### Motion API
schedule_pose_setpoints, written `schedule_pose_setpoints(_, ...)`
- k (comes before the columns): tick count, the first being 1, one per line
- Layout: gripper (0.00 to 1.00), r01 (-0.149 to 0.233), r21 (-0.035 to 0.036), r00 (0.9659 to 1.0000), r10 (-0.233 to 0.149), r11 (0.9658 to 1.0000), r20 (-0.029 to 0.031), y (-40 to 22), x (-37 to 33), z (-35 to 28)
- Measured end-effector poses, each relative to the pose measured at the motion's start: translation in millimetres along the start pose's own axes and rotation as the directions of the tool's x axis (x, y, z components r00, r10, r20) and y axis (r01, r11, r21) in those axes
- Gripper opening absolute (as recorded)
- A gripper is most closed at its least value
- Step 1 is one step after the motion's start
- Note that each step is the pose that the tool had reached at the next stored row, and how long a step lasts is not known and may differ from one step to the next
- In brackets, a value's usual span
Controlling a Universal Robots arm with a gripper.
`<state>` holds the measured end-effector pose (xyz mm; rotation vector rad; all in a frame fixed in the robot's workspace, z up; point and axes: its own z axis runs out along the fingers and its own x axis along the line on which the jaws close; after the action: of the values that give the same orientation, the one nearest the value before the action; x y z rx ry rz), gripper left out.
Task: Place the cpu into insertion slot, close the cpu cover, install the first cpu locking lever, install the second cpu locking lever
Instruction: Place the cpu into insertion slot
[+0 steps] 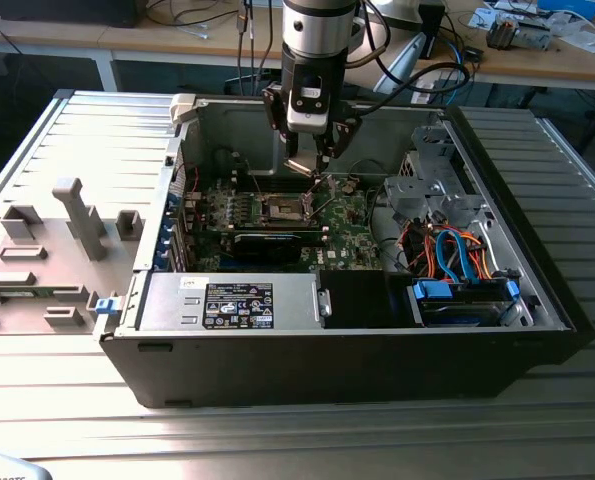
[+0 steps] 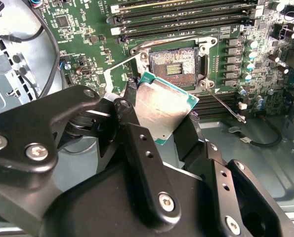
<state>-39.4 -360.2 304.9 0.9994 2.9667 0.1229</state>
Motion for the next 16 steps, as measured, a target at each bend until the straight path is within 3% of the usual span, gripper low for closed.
schedule_pose_setpoints(16,0.55,-0.014,-0.0003,0.9999,0.014,0.9999,0.0011,0.0,0.0,0.0)
